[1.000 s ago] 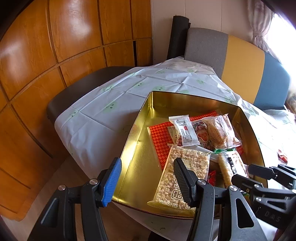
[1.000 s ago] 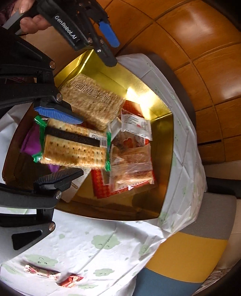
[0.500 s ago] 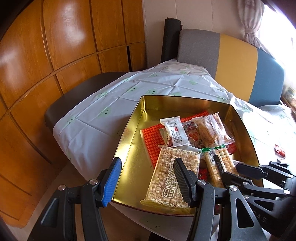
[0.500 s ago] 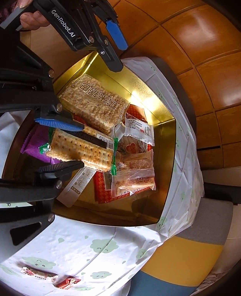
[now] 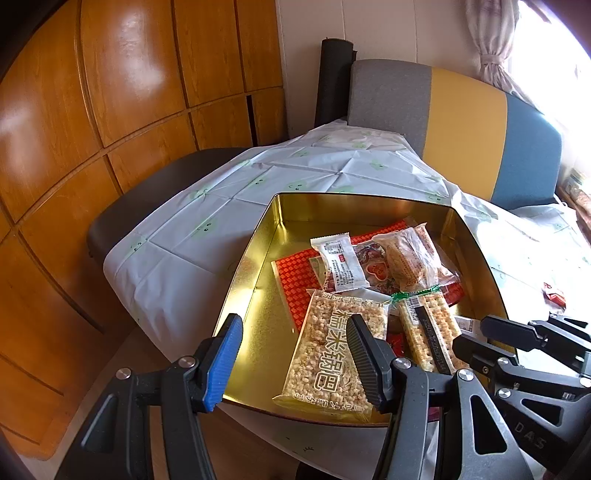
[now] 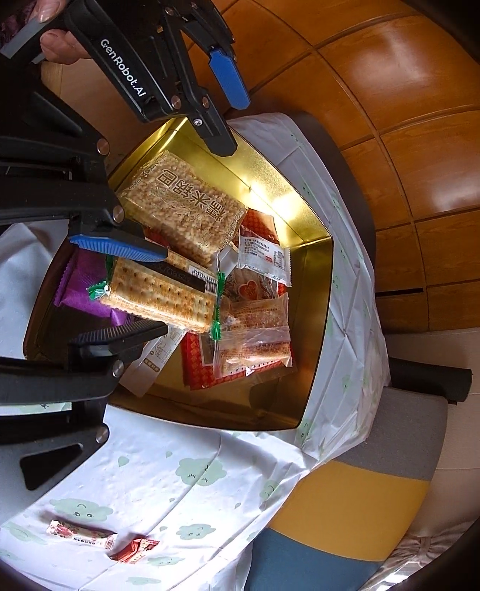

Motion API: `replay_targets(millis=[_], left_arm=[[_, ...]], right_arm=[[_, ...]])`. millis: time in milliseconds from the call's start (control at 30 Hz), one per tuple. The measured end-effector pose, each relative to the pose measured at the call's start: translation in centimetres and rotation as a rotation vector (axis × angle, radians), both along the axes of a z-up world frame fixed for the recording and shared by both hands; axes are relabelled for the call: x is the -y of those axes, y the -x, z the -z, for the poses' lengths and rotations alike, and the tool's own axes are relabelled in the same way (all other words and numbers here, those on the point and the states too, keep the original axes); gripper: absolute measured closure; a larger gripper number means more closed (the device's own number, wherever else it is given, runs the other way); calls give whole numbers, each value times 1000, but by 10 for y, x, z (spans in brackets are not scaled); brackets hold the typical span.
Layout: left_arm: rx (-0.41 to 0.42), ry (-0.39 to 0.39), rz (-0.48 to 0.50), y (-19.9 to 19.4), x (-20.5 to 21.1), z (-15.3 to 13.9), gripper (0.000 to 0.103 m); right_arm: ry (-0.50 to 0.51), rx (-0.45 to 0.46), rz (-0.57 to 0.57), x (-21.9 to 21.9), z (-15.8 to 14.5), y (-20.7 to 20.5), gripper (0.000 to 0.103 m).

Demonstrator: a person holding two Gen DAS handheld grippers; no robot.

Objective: Organize snacks
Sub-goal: 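Carry the cracker pack into the gold tray and open the right tool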

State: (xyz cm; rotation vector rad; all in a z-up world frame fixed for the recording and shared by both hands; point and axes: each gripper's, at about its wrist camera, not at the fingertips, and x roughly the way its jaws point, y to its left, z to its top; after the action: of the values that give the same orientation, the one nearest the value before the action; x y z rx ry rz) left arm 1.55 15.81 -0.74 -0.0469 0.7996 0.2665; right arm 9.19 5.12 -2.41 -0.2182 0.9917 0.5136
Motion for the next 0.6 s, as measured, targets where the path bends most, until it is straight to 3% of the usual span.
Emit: replay_targets(millis=[600], left_arm=[[15, -8, 43, 2, 14, -4, 44]], right_arm=[[39, 80, 70, 19, -12, 8, 69]])
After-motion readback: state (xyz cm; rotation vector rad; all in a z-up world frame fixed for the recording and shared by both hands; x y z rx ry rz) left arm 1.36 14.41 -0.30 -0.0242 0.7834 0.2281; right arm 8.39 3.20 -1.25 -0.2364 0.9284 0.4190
